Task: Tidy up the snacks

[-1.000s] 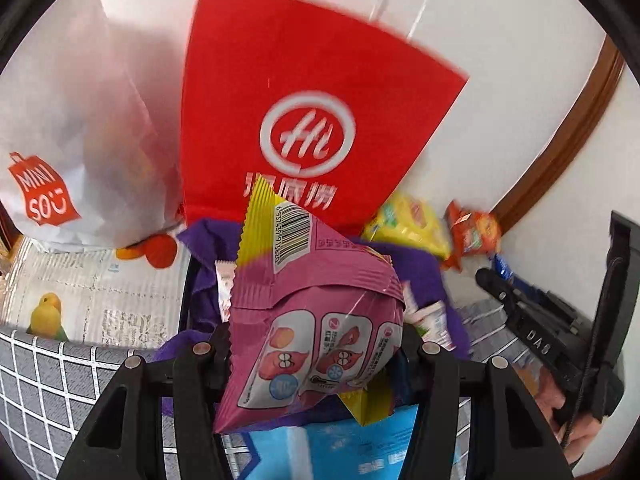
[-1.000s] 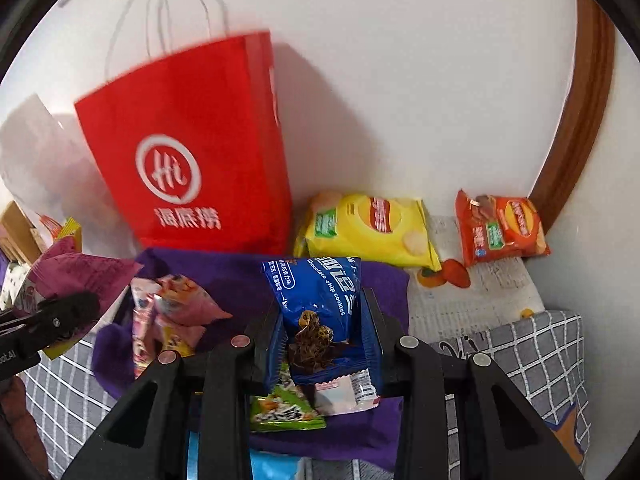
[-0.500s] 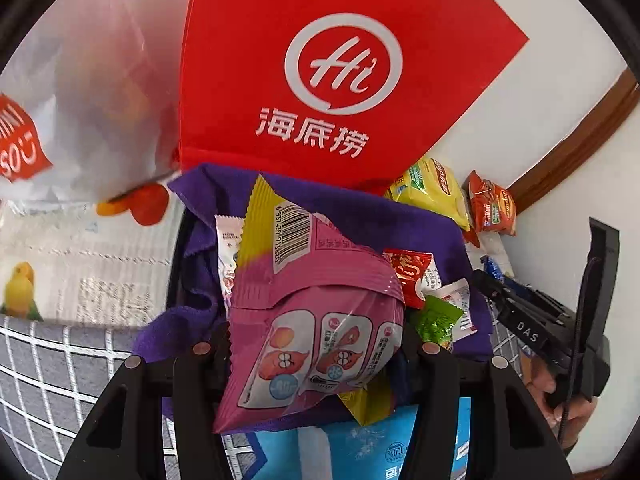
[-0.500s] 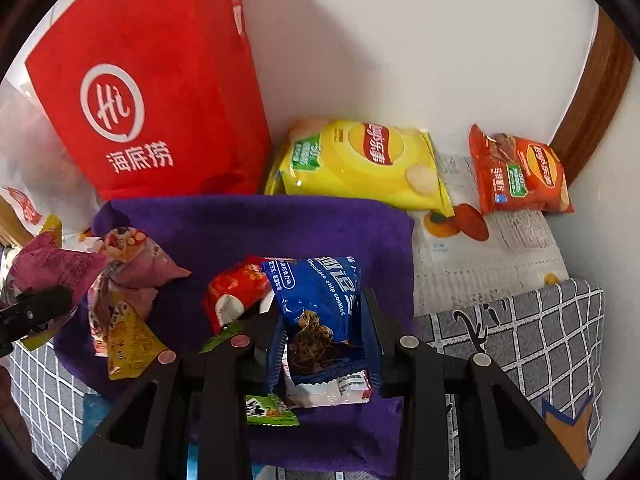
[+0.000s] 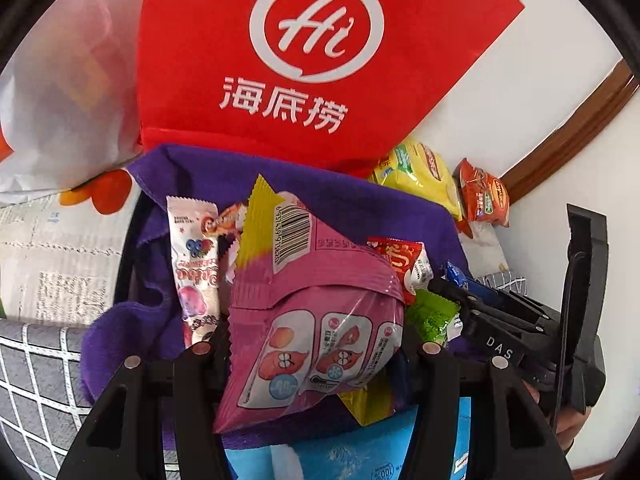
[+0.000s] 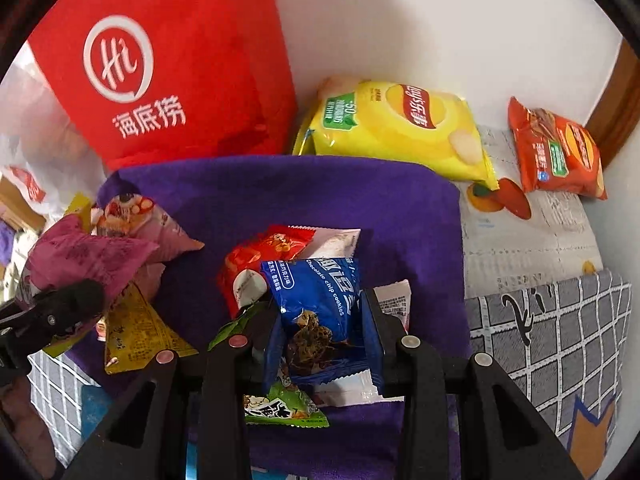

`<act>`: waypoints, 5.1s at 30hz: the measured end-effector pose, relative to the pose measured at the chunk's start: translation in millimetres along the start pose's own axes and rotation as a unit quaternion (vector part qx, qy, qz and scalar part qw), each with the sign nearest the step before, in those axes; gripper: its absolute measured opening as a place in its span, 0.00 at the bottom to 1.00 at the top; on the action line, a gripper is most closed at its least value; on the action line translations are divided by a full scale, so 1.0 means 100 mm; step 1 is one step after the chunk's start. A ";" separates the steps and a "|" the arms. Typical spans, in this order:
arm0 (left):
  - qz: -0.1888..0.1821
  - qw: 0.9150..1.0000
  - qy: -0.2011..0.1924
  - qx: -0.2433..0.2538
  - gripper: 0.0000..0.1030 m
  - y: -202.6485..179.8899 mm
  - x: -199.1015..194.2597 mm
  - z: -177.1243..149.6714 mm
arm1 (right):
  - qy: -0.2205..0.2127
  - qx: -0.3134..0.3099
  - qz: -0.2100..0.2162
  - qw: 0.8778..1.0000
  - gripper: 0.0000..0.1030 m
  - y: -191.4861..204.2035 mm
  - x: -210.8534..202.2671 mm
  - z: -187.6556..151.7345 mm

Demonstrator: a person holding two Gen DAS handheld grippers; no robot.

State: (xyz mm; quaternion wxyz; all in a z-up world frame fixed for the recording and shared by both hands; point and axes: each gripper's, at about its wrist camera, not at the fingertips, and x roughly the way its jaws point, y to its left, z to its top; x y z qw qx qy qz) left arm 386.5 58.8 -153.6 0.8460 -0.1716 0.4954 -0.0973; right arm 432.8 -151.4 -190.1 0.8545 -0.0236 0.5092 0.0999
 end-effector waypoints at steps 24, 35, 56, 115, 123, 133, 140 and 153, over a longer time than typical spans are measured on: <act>0.068 0.995 -0.049 0.060 0.82 -0.45 -0.80 -0.16 | -0.073 0.022 -0.003 0.997 0.70 0.06 -1.17 -0.25; 0.052 0.991 -0.103 0.065 0.82 -0.69 -1.75 -0.92 | -0.111 0.039 -0.001 0.993 0.73 0.08 -2.11 -1.11; 0.093 0.970 -0.200 0.098 0.96 -1.06 -2.67 -2.46 | -0.181 0.035 -0.038 0.982 0.98 0.20 -3.09 -2.73; 0.108 0.970 -0.199 0.090 0.96 -0.89 -2.77 -2.66 | -0.201 0.046 -0.029 0.978 0.98 0.25 -3.22 -2.95; 0.107 0.970 -0.200 0.091 0.96 -0.91 -2.77 -2.66 | -0.204 0.050 -0.027 0.977 0.98 0.23 -3.24 -2.95; 0.105 0.970 -0.201 0.091 0.96 -0.92 -2.78 -2.67 | -0.207 0.051 -0.027 0.977 0.98 0.23 -3.27 -2.97; 0.105 0.970 -0.201 0.093 0.96 -0.93 -2.79 -2.67 | -0.208 0.051 -0.026 0.977 0.98 0.24 -3.28 -2.98; 0.107 0.970 -0.199 0.094 0.96 -0.90 -2.78 -2.67 | -0.211 0.048 -0.024 0.976 0.98 0.26 -3.29 -2.98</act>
